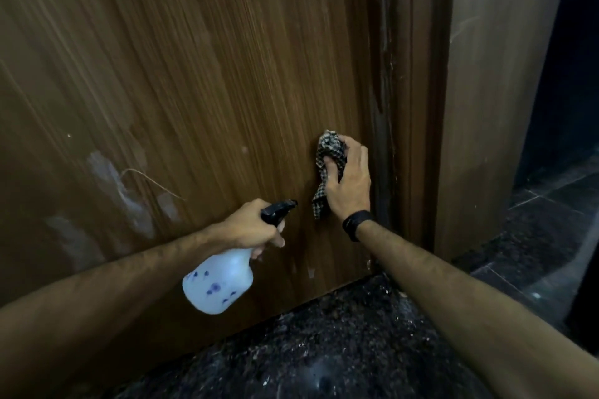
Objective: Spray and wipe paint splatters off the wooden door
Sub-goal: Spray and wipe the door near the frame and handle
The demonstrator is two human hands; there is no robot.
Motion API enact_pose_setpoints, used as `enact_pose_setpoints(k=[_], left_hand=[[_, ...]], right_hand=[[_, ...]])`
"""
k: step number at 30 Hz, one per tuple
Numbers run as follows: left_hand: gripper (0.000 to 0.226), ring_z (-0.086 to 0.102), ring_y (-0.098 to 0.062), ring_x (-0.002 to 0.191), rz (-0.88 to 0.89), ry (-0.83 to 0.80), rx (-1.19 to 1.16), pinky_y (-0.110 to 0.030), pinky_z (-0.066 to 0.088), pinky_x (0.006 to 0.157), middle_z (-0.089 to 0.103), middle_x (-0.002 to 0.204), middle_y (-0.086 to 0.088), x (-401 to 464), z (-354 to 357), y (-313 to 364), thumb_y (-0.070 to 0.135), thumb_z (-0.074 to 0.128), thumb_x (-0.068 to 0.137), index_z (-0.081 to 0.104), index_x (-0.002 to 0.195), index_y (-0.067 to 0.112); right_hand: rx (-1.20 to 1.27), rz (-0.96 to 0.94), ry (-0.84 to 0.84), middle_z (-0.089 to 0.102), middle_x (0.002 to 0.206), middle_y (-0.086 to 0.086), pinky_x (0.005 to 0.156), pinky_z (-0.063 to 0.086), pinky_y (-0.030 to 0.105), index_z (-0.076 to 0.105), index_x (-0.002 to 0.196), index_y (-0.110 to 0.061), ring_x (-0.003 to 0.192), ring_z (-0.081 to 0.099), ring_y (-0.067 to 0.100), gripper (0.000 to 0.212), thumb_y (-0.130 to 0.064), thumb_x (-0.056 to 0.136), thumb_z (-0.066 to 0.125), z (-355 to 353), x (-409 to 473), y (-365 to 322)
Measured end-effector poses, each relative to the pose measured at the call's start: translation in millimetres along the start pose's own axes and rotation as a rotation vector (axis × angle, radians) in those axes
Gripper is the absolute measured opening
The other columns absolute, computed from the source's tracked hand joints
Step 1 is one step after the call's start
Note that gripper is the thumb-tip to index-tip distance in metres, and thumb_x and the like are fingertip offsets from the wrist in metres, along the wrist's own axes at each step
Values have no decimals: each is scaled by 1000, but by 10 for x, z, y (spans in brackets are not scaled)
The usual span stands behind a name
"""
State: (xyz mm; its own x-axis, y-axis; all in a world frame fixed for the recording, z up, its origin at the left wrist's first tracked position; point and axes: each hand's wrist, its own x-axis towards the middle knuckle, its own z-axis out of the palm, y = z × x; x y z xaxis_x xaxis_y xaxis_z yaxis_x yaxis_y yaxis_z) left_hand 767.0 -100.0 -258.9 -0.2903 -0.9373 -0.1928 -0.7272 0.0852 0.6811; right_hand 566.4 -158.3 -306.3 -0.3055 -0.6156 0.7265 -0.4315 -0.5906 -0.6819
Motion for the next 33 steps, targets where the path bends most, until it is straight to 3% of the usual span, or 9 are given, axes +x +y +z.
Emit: enact_pose_setpoints(k=[3, 9, 15, 18, 21, 24, 28, 31, 33], left_hand=[[20, 49, -19, 38, -51, 2, 13, -52, 54, 64, 52, 51, -6, 16, 87, -162, 1, 75, 81, 56, 82, 8], [23, 47, -18, 36, -101, 54, -2, -43, 50, 61, 50, 49, -2, 58, 180, -232, -1, 74, 81, 53, 80, 10], [22, 45, -20, 38, -80, 100, -62, -32, 45, 51, 48, 48, -6, 155, 166, -103, -2, 72, 81, 54, 80, 9], [22, 46, -19, 38, -62, 143, -104, -30, 45, 47, 49, 49, -7, 215, 271, -103, -3, 72, 82, 55, 77, 10], [23, 47, -19, 36, -77, 186, -154, -28, 44, 44, 51, 53, -7, 253, 505, -162, -3, 73, 81, 55, 75, 10], [22, 48, -20, 38, -125, 203, -188, -26, 42, 44, 53, 60, -8, 246, 791, -271, -1, 73, 81, 57, 78, 12], [23, 48, -19, 40, -177, 175, -163, -29, 45, 48, 53, 56, -6, 189, 1110, -369, -1, 73, 80, 56, 77, 14], [20, 48, -19, 39, -191, 200, -213, -28, 44, 47, 54, 57, -7, 185, 1194, -383, 1, 74, 80, 58, 78, 12], [19, 47, -19, 38, -189, 219, -267, -27, 42, 46, 52, 55, -5, 198, 1219, -380, 1, 75, 80, 59, 81, 12]], right_hand=[[-49, 52, -8, 46, 121, 4, 82, 49, 34, 42, 136, -17, 95, 47, 6, 37, -23, 101, 52, -13, -256, 211], [-69, 194, -50, 43, 120, 8, 81, 48, 39, 43, 135, -11, 91, 42, 7, 35, -16, 101, 51, 33, -713, 439], [43, 90, 138, 49, 120, 5, 88, 31, 3, 49, 131, -8, 101, 43, -1, 34, -16, 100, 56, 85, -233, 160], [9, 34, 159, 49, 120, 6, 88, 29, -3, 49, 133, -8, 101, 42, -4, 35, -18, 100, 56, 91, -170, 150], [-33, 5, 97, 49, 122, 9, 90, 36, 8, 49, 132, -7, 104, 44, 0, 36, -17, 99, 57, 108, -449, 405], [-65, 99, 9, 49, 122, 14, 87, 44, 29, 47, 129, -4, 104, 49, 16, 34, -14, 98, 57, 154, -854, 655], [-97, 215, -89, 46, 125, 14, 88, 51, 43, 43, 128, -5, 108, 53, 26, 33, -11, 98, 55, 183, -1282, 854], [-32, 274, -39, 46, 127, 13, 92, 46, 40, 44, 127, -4, 106, 43, 8, 31, -10, 99, 55, 188, -1317, 818], [10, 268, 47, 49, 125, 15, 89, 42, 22, 47, 127, -2, 100, 37, -3, 30, -13, 99, 55, 186, -1227, 723]])
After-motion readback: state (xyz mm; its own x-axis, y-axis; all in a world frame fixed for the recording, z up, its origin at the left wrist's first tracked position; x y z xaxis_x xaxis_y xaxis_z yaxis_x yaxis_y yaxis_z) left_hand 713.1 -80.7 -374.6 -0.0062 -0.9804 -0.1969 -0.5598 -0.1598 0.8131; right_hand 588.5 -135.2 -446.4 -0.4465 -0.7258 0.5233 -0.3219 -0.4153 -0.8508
